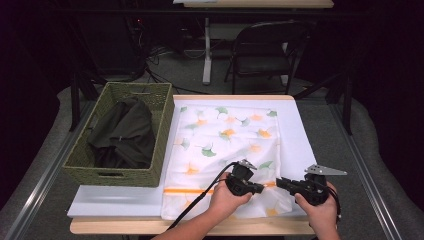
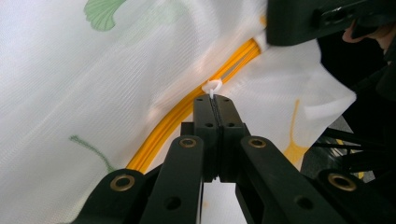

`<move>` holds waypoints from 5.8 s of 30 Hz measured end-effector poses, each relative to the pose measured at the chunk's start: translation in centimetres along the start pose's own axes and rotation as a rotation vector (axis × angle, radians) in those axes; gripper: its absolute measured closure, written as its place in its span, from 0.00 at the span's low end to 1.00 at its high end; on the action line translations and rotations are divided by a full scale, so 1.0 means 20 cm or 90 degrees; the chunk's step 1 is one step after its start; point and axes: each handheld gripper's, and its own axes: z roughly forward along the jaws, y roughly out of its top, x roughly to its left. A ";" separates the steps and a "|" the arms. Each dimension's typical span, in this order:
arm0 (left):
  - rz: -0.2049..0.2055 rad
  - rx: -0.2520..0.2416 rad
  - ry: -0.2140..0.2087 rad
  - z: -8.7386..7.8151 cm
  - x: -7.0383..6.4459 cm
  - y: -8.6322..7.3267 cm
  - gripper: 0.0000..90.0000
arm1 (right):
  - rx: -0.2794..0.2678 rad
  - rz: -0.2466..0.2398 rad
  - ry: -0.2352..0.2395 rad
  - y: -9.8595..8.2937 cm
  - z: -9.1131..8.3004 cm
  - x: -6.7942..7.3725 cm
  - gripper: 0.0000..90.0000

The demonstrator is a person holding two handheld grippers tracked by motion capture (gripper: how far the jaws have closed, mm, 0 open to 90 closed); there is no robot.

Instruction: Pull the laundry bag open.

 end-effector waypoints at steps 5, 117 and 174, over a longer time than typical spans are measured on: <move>0.004 0.014 0.020 -0.01 0.00 -0.01 1.00 | 0.000 -0.001 -0.003 0.00 0.00 0.00 0.94; -0.106 0.012 0.144 -0.55 0.33 -0.44 1.00 | -0.003 0.021 -0.037 -0.02 -0.04 -0.07 0.93; -0.133 -0.025 0.260 -0.94 0.37 -0.72 1.00 | -0.001 0.038 -0.047 -0.03 -0.04 -0.11 0.93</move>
